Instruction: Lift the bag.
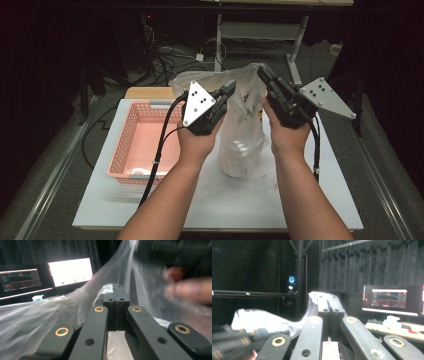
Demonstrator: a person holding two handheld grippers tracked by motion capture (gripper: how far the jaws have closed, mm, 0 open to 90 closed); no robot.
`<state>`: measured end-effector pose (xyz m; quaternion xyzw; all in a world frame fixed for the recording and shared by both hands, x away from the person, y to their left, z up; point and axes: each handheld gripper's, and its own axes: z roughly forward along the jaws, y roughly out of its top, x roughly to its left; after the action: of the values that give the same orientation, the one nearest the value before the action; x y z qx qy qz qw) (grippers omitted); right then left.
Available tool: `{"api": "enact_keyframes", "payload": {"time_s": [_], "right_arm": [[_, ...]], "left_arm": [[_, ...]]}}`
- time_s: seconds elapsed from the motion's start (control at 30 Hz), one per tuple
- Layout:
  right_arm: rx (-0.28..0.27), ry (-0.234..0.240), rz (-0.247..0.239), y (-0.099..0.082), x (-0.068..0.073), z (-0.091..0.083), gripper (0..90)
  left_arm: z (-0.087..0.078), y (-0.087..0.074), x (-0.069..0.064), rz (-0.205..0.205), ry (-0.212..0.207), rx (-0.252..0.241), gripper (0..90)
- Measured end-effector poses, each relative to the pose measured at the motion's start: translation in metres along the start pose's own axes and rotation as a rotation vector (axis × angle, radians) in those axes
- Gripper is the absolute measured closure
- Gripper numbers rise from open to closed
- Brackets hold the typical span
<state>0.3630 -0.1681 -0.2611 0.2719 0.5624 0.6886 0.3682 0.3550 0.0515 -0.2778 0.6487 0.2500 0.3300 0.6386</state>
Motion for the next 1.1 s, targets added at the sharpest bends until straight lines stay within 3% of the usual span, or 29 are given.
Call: {"api": "enact_keyframes", "payload": {"time_s": [0.13, 0.23, 0.3, 0.43, 0.67, 0.77, 0.87, 0.97, 1.1], "right_arm": [[0.03, -0.024, 0.008, -0.014, -0.008, 0.0, 90.0], [0.047, -0.033, 0.01, -0.021, -0.012, 0.0, 90.0], [0.058, -0.041, 0.008, -0.024, -0.013, -0.001, 90.0], [0.069, -0.055, 0.001, -0.025, -0.018, -0.001, 90.0], [0.059, -0.079, -0.041, -0.002, -0.027, 0.0, 90.0], [0.086, -0.092, -0.031, -0.009, -0.033, 0.001, 90.0], [0.119, -0.098, -0.022, -0.021, -0.037, -0.001, 90.0], [0.145, -0.102, -0.029, -0.031, -0.039, -0.003, 90.0], [0.175, -0.104, -0.035, -0.041, -0.041, -0.005, 90.0]], "left_arm": [[0.003, 0.01, 0.002, -0.001, -0.002, -0.032, 88.0], [0.001, 0.019, 0.004, -0.024, -0.009, -0.103, 88.1], [0.001, 0.023, 0.004, -0.017, -0.012, -0.116, 88.1], [0.011, 0.011, 0.005, -0.027, -0.017, -0.049, 88.0], [0.023, -0.016, 0.011, -0.087, -0.02, 0.026, 87.7], [0.024, -0.022, 0.013, -0.091, -0.026, 0.068, 82.0], [0.02, -0.027, 0.017, -0.1, -0.033, 0.079, 73.3], [0.012, -0.032, 0.018, -0.128, -0.06, 0.117, 61.2], [-0.004, -0.043, 0.018, -0.132, -0.055, 0.148, 49.1]]}}
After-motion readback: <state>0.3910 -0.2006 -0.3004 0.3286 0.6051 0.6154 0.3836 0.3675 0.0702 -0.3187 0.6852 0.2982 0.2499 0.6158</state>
